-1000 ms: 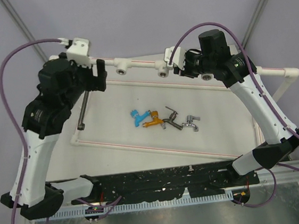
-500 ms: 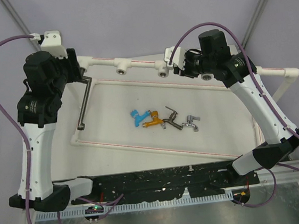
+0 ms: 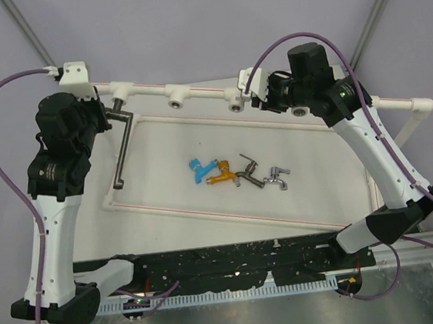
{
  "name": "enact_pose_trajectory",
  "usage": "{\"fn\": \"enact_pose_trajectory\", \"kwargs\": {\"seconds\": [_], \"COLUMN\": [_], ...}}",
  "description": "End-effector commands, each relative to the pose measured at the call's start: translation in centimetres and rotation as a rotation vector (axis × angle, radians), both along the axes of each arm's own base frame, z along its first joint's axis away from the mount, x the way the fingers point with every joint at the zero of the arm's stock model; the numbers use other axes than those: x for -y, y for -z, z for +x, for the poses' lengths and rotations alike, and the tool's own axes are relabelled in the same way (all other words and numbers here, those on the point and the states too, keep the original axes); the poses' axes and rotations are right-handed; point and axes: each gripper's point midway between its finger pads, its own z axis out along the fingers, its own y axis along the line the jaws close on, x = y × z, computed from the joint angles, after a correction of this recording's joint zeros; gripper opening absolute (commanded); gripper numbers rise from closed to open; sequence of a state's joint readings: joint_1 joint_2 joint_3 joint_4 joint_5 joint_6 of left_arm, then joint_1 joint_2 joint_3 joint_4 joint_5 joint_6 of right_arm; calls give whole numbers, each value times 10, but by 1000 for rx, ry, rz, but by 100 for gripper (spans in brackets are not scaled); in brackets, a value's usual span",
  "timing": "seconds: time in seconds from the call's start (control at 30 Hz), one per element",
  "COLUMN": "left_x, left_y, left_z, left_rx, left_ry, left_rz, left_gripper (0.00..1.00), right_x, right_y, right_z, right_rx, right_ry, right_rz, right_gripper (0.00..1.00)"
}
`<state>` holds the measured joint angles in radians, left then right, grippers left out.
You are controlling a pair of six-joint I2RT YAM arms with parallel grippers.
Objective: Install the water faucets
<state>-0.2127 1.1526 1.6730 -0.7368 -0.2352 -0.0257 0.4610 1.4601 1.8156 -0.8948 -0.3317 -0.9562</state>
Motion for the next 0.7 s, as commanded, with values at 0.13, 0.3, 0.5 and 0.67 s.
{"fn": "enact_pose_trajectory", "kwargs": {"seconds": [0.13,0.3,0.5,0.67], "left_x": [-6,-6,-15,-24], "left_y": [10,35,51,56], "left_z": [-23,-20,-14,-14], "left_rx": [65,86,123,166], "left_ry": [-32,-54,-120,-143], "left_rz": [-75,-123,-182,-290], "left_gripper": [4,8,21,36], "right_x": [-33,-33,-32,-32], "right_y": [38,38,38,40], "right_z": [-9,-10,-9,-9], "right_rx": [-162,-163,-160,-164], "right_ry": [-104,-105,-103,-102], "right_rz": [45,46,45,41], "right_gripper": [5,5,5,5]}}
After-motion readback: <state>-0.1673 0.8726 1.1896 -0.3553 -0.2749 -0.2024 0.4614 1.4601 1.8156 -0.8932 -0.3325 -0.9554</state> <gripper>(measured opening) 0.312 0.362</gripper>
